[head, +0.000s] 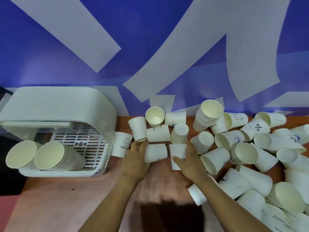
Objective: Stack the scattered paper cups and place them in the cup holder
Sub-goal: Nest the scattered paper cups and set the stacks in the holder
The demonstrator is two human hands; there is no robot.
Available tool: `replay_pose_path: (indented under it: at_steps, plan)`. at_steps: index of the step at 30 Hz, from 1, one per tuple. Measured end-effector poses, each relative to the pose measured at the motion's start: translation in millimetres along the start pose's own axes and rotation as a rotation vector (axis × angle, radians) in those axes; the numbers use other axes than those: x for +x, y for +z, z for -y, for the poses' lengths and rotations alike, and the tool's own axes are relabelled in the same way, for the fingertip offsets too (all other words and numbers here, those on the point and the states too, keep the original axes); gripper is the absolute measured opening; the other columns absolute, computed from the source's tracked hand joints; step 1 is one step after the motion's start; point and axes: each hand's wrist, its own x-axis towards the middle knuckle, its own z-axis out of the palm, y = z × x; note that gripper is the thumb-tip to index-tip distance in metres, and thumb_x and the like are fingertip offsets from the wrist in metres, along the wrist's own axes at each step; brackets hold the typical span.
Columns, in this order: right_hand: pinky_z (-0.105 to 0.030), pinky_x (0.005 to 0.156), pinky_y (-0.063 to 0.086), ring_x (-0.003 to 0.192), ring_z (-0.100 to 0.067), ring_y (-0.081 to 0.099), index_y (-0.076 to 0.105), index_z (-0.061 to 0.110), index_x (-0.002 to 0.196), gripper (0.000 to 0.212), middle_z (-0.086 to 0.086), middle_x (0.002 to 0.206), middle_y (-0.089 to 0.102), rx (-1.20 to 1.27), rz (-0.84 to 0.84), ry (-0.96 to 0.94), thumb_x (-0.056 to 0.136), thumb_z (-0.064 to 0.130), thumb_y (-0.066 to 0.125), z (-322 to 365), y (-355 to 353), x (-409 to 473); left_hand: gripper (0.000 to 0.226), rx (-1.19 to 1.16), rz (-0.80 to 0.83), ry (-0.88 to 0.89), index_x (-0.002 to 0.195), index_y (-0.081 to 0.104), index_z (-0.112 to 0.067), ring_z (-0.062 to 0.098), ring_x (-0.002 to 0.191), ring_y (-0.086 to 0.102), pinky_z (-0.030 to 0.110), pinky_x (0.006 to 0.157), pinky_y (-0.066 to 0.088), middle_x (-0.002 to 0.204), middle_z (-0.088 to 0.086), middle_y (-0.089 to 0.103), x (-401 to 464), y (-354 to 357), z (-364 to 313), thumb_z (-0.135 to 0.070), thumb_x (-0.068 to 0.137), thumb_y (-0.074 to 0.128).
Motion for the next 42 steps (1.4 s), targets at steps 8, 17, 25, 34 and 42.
replay_pose_path:
  at_steps: [8,17,25,34,42]
  plan:
    - [-0.026,0.083,0.039,0.116,-0.024,0.053,0.018,0.026,0.147,0.076,-0.004,0.129,0.054,-0.072,-0.004,0.007,0.085,0.04,0.059,8.3,-19.6,-32.9,0.065,-0.116,0.022,0.084,0.128,0.04,-0.021,0.021,0.11,0.049,0.032,0.085,0.045,0.125,-0.002,0.046,-40.4,-21.7,-1.0,-0.039,0.074,0.072]
    - [-0.037,0.104,0.034,0.129,-0.027,0.042,0.023,0.023,0.145,0.062,-0.008,0.146,0.04,0.007,-0.052,-0.109,0.092,0.036,0.051,36.3,-19.9,-103.0,0.078,-0.26,-0.039,0.193,0.143,0.031,-0.024,0.015,0.127,0.041,0.024,0.101,0.033,0.141,-0.004,0.038,-102.2,-67.9,13.5,-0.038,0.077,0.072]
    - [-0.028,0.086,0.038,0.116,-0.023,0.052,0.023,0.027,0.138,0.064,-0.003,0.133,0.049,-0.046,-0.006,-0.2,0.087,0.036,0.06,91.1,2.7,-147.4,0.076,-0.303,-0.122,0.196,0.141,0.032,-0.031,0.016,0.126,0.039,0.03,0.104,0.034,0.141,-0.009,0.037,-148.8,-109.4,65.8,-0.04,0.077,0.07]
    - [-0.025,0.088,0.041,0.115,-0.018,0.05,0.015,0.026,0.146,0.087,-0.003,0.142,0.042,-0.032,-0.012,-0.35,0.077,0.025,0.069,157.7,58.9,-183.8,0.068,-0.289,-0.168,0.165,0.139,0.042,-0.029,0.015,0.125,0.039,0.024,0.106,0.03,0.136,-0.008,0.039,-182.3,-147.0,149.1,-0.037,0.078,0.07]
    - [-0.024,0.084,0.041,0.107,-0.015,0.049,0.037,0.027,0.133,0.08,0.0,0.127,0.045,-0.1,0.003,-0.394,0.064,0.02,0.075,207.6,104.4,-198.5,0.065,-0.289,-0.238,0.211,0.137,0.042,-0.034,0.012,0.125,0.036,0.023,0.102,0.033,0.132,-0.015,0.04,-198.6,-185.4,211.7,-0.038,0.078,0.068]
